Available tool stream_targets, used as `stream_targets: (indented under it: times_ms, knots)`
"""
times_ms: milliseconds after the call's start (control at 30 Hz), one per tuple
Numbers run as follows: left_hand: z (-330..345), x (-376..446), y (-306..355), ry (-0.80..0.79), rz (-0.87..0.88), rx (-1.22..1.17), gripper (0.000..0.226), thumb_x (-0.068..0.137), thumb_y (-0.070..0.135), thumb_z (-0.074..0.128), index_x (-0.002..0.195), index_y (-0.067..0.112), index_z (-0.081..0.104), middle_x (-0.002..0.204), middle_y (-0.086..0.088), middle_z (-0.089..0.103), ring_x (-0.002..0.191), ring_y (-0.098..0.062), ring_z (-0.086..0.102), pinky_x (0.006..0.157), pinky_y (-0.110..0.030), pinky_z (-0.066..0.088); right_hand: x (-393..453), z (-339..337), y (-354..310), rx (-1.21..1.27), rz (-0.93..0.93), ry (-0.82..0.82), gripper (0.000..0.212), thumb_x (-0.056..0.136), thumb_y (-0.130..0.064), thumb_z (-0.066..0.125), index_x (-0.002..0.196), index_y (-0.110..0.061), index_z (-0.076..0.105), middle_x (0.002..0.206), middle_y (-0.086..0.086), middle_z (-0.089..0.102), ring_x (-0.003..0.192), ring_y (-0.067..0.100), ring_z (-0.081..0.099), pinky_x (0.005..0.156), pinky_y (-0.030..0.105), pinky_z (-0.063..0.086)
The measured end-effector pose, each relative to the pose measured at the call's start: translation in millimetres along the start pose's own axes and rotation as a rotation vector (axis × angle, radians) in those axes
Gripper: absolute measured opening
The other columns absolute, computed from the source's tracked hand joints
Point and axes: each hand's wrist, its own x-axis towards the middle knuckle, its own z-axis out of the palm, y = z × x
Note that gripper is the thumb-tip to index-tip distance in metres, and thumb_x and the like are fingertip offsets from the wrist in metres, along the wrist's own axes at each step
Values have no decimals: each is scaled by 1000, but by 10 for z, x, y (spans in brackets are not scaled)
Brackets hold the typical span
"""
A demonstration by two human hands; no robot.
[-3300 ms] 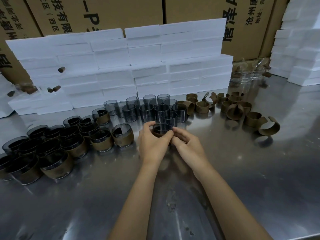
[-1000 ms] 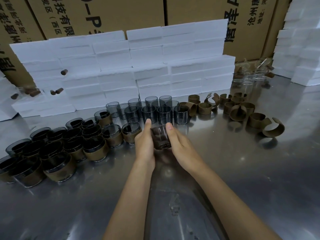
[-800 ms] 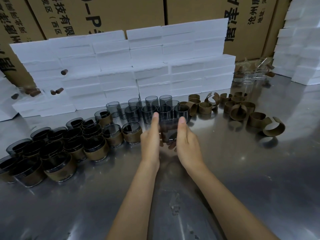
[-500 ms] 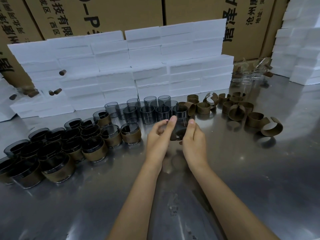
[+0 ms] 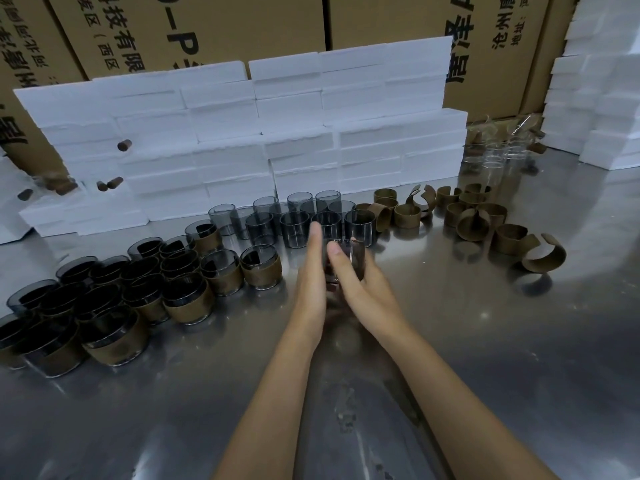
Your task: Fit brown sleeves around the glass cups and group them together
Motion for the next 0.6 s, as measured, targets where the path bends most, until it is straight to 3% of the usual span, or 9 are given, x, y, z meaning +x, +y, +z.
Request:
stream_targets:
  times_ms: [67,133,200,267,333,400,467,600]
  knots:
    - [21,-3,19,-13,17,70,57,82,88,41,101,49,77,120,10,73,114,-6,68,99,-35,53,-3,-21,-38,7,10,12,42,79,-88,41,103,-62,63,94,-39,68,93,-25,59,75,3,42]
    - [22,-1,26,16,44,150,51,74,92,42,97,56,70,126,16,62,120,0,58,101,-28,50,1,-32,-30,-12,-1,23,57,91,-82,32,124,-48,64,109,-30,67,105,-15,58,83,4,37]
    - [14,20,-9,65,75,202,61,81,89,44,106,37,65,123,4,63,119,-10,59,104,-35,48,28,-23,14,-42,-33,58,68,100,-72,25,140,-30,61,132,-11,66,125,3,56,97,16,41]
    - [2,33,-33,141,106,227,57,90,78,44,102,24,59,110,1,66,107,-12,63,93,-32,48,47,-24,18,-36,-19,89,70,104,-65,22,137,-20,64,134,2,67,128,16,59,108,33,46]
    - [-13,42,-39,202,115,246,48,96,69,45,96,22,57,97,6,63,92,-9,60,79,-26,42,68,-36,34,-30,-21,147,63,108,-56,24,117,-15,71,113,7,74,111,22,68,100,41,53]
    - [-39,70,-47,221,102,215,51,100,64,45,97,15,61,91,3,62,84,-11,57,74,-28,42,81,-54,44,-26,-65,209,50,111,-43,30,99,-15,70,94,8,74,92,27,71,87,46,57]
    - [-64,98,-41,216,76,160,51,103,57,46,100,12,69,89,-2,69,79,-12,60,71,-29,46,90,-67,49,-21,-123,230,41,111,-34,36,96,-12,67,90,12,73,86,33,71,80,52,58]
    - [-97,114,-5,210,0,4,37,108,35,45,91,18,73,75,4,74,67,-8,66,58,-22,50,107,-89,27,112,-130,230,23,103,-43,56,97,-26,69,80,-4,75,74,18,74,60,28,57]
